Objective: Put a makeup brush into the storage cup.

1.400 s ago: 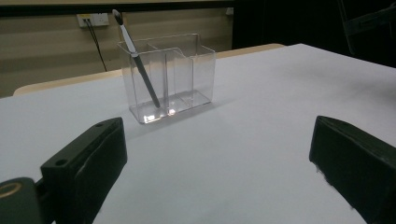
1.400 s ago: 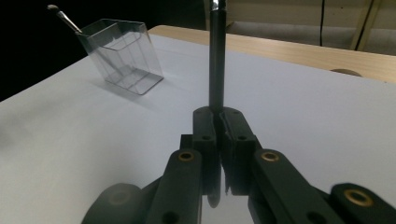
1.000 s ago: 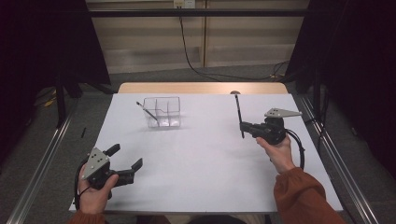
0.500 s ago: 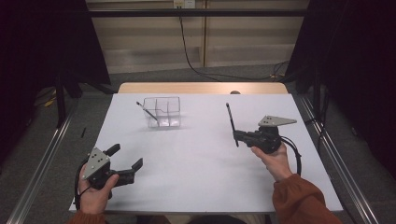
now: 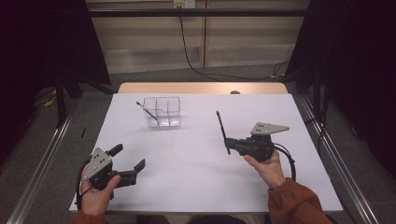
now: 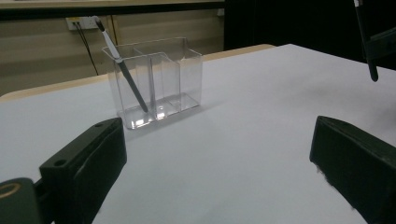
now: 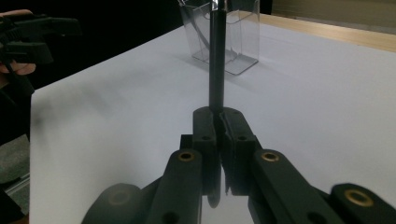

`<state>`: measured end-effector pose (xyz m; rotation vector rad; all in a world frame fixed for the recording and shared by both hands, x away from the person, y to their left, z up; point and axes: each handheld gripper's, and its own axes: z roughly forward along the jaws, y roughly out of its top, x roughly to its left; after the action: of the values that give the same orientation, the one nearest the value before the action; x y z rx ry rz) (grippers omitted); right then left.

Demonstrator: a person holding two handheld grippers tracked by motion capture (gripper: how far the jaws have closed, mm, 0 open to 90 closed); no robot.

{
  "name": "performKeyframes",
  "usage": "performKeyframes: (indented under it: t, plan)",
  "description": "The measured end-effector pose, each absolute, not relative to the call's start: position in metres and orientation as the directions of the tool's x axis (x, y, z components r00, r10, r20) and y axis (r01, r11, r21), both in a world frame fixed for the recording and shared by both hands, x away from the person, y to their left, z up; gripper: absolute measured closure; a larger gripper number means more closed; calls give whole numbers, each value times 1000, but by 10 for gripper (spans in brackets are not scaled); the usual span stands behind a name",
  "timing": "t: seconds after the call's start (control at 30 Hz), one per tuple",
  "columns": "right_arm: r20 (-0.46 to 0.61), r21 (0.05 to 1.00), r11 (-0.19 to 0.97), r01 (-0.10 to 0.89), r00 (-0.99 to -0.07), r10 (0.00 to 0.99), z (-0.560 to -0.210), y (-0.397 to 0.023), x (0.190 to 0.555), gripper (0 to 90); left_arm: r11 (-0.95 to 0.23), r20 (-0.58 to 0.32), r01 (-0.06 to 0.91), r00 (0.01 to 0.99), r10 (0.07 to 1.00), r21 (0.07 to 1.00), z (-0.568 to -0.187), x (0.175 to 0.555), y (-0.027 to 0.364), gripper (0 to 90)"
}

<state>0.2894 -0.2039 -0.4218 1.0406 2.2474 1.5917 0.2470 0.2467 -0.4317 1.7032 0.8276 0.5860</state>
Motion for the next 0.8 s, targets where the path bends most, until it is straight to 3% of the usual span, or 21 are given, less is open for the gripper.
performKeyframes:
  t: [0.37,0.8]
  plan:
    - [207,893,204,401,-769,605,-419,-186,281,849,-125,-57,235,642,765,964,-425,245,241,40]
    - [212,894,205,400,-778,591,-419,-181,281,849,-150,-25,200,674,738,968,-413,243,216,37]
